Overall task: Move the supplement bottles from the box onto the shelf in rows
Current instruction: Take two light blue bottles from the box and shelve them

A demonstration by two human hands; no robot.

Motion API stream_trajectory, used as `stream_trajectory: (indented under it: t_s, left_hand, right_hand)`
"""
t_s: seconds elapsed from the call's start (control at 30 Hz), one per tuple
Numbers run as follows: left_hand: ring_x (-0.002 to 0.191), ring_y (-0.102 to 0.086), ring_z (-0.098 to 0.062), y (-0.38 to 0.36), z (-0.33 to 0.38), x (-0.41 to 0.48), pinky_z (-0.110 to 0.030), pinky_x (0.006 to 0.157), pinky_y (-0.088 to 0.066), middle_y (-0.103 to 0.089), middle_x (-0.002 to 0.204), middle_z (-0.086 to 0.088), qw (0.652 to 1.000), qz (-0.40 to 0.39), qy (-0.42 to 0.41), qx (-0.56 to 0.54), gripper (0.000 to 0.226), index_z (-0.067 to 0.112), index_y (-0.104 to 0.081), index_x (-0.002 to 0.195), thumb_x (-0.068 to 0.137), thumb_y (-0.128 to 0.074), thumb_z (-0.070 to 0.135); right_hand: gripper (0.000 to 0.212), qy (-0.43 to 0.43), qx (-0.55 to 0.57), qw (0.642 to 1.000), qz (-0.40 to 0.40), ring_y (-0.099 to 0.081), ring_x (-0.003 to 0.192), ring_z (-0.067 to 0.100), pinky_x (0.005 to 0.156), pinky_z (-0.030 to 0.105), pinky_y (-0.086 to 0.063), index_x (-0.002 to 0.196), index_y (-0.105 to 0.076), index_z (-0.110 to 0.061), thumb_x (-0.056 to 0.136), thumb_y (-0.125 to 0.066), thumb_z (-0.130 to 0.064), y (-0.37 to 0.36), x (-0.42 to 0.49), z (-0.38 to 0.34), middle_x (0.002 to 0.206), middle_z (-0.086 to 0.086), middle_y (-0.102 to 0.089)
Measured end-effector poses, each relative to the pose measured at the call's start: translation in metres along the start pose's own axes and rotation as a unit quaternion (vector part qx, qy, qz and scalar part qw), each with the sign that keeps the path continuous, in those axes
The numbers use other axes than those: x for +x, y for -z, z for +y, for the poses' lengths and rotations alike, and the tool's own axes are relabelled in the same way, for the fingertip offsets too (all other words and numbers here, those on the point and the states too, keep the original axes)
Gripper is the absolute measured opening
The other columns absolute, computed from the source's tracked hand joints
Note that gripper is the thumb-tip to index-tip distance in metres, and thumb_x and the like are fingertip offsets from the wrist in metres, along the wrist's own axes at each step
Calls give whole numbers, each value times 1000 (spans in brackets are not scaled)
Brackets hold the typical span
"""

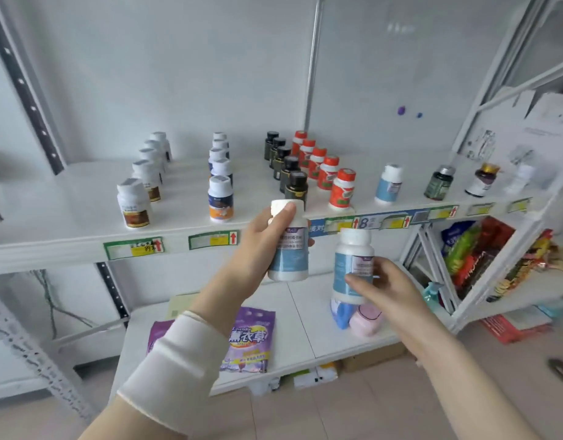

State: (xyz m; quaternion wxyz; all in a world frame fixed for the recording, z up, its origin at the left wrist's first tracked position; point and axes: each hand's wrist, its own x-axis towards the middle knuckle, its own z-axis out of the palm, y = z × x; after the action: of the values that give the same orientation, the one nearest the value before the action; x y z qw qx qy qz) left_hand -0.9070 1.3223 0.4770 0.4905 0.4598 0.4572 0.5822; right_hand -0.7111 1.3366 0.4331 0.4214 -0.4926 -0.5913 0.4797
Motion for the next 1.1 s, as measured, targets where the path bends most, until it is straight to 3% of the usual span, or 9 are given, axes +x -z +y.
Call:
stream_trajectory:
  t_s: [0.1, 0.2, 0.33, 0.43, 0.53, 0.63, 0.77, 0.97, 1.1]
  left_hand:
    - [65, -69, -8, -34, 7, 47, -22, 63, -58, -70, 80, 2, 1000, -17, -13, 13, 27, 13, -58, 104, 95, -46, 36]
    - [71, -69, -10, -60, 14, 103, -24, 67, -58, -70, 89, -4, 999, -25, -25, 25, 31, 12, -60, 107, 94, -49, 38]
    - [61, -68, -6, -86, 29, 179, -18, 61, -56, -68, 82, -6, 995, -62, -53, 61, 48, -2, -60, 109, 94, -47, 42]
    - [70, -69, -14, -99, 36, 230, -26, 69, -57, -70, 80, -8, 990, -86, -66, 93, 53, -4, -60, 107, 94, -45, 45]
    - [77, -70, -14, -110, 39, 281, -19, 68, -56, -72, 90, -9, 982, -99, -81, 137, 51, 0, -58, 113, 93, -45, 45]
    - [89, -70, -16, -117, 41, 318, -27, 81, -56, -72, 100, -8, 975, -97, -103, 174, 50, 7, -54, 115, 91, -48, 50]
    - [101, -66, -23, -133, 34, 382, -43, 94, -51, -69, 108, -7, 961, -87, -112, 239, 66, 12, -57, 109, 72, -50, 67]
    - [112, -61, -23, -144, 10, 452, -41, 102, -47, -66, 117, -10, 973, -107, -47, 201, 36, 17, -60, 106, 87, -52, 47]
    - [99, -63, -18, -149, -1, 485, -29, 89, -51, -67, 105, -8, 974, -56, -27, 219, 32, 12, -60, 110, 90, -54, 36]
  right_hand:
    - [22, 16, -4, 1000, 24, -61, 95, 17, 75, 21, -47, 98, -59, -25, 80, -69, -17, 39, 36, -11, 101, -2, -67]
    - [31, 42, -23, 998, 40, -61, 100, 17, 80, 23, -48, 110, -58, -19, 80, -69, -17, 70, 82, -27, 107, 0, -66]
    - [37, 65, -54, 995, 59, -63, 104, 22, 91, 34, -49, 115, -58, -14, 80, -70, -17, 104, 155, -47, 110, 6, -67]
    - [37, 52, -71, 995, 52, -63, 104, 18, 97, 39, -48, 114, -58, -19, 79, -70, -22, 121, 202, -60, 112, 4, -66]
    - [32, 48, -80, 994, 52, -63, 100, 15, 93, 34, -49, 109, -58, -20, 79, -70, -22, 135, 248, -71, 111, 2, -65]
    - [29, 57, -104, 993, 26, -62, 100, 13, 88, 29, -50, 104, -56, -23, 79, -71, -22, 146, 283, -81, 110, 0, -64]
    - [42, 47, -137, 989, -12, -62, 103, 14, 91, 31, -51, 116, -54, -15, 78, -72, -21, 170, 347, -82, 112, 1, -65]
    - [52, 21, -166, 982, -86, -63, 102, 15, 88, 31, -53, 118, -53, -12, 73, -78, -20, 197, 433, -64, 114, 5, -64]
    - [53, 13, -198, 972, -128, -63, 101, 16, 95, 37, -50, 112, -54, -17, 67, -81, -23, 202, 478, -50, 109, 0, -64]
